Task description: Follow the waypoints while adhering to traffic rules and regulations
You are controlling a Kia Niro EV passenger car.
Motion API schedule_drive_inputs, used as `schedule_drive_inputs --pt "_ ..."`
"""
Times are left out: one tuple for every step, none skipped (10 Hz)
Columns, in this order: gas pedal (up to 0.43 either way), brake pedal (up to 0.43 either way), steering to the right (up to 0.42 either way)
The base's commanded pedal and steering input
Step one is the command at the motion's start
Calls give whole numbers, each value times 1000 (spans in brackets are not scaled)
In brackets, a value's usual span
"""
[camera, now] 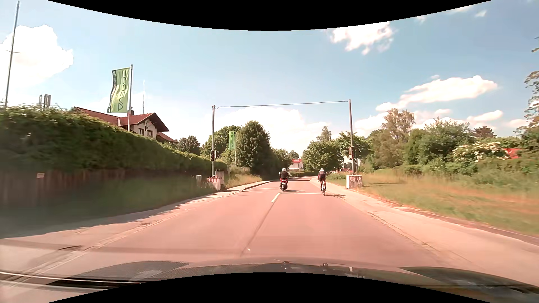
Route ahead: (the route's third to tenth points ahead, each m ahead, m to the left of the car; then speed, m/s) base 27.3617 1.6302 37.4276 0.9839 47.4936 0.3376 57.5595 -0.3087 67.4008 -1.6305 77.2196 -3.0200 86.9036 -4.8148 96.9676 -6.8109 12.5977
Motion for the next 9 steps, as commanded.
schedule_drive_inputs --pt "240 6 -28" --pt "248 6 -25" --pt "268 6 -20" --pt "280 6 -14" --pt "287 6 -4" --pt "299 6 -3" --pt "311 6 9" --pt "311 6 15" --pt "311 6 19"
